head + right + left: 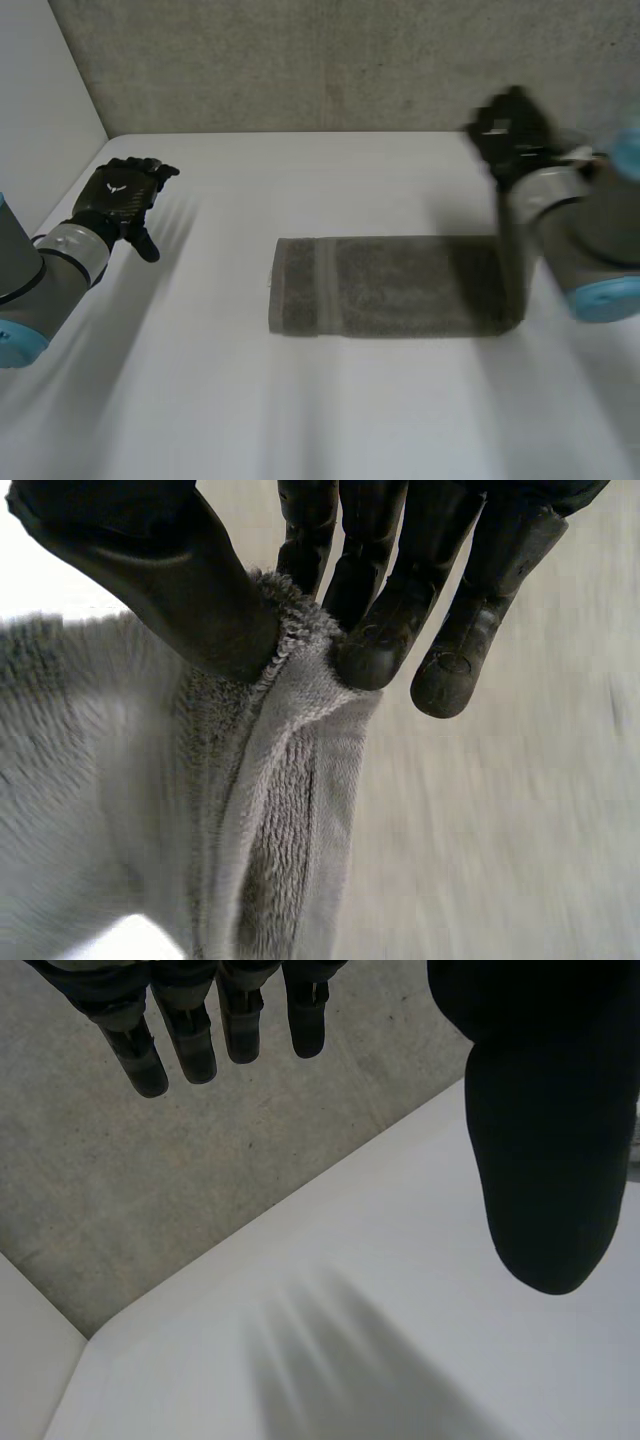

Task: Fold the laundry

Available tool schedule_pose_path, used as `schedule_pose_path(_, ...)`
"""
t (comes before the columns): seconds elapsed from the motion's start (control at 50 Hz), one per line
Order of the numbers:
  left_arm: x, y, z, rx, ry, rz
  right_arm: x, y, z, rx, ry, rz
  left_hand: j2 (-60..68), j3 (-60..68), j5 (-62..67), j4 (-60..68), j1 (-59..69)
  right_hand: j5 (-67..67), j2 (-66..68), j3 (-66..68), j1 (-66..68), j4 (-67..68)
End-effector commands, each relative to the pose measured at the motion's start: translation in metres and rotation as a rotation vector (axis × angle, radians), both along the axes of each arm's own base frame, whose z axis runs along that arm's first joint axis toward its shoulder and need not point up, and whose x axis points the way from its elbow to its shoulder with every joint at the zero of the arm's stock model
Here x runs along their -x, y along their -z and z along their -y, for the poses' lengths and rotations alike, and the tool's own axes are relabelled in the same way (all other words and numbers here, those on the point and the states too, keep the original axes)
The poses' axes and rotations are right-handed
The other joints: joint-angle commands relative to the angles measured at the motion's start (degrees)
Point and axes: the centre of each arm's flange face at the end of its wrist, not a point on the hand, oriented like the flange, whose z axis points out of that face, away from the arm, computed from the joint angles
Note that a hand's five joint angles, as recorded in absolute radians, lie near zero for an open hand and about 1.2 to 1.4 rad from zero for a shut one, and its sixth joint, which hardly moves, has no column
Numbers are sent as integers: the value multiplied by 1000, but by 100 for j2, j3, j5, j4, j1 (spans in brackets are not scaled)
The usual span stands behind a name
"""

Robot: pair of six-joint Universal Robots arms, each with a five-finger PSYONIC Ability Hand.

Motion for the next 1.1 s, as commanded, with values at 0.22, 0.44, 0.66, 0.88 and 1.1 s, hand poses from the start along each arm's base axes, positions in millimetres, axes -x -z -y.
schedule_pose_path(0.22, 1, 3, -2, 2, 3, 1, -144, 112, -148, -221, -466, -140, 190, 193, 33, 186, 168, 385, 383, 270, 414, 330)
schedule_pose_path(0.44, 2, 7, -4, 1, 7, 3, -142, 109, -158, -288, -488, -87, 190, 193, 33, 186, 168, 385, 383, 270, 414, 330)
schedule_pose_path(0.66, 6, 8, -7, -3, 19, 3, -130, 89, -163, -387, -478, 22, 173, 177, 17, 169, 151, -6615, -6617, -6730, -6586, -6670)
schedule_pose_path(0.88, 27, 5, -29, -5, 85, 2, -48, 16, -108, -577, -249, 539, 122, 126, -34, 119, 101, -6615, -6617, -6730, -6586, -6670)
schedule_pose_path(1.1, 50, 9, -48, -16, 160, 4, 40, 66, -73, -791, 40, 615, 139, 143, -17, 135, 118, -6102, -6104, -6218, -6073, -6157)
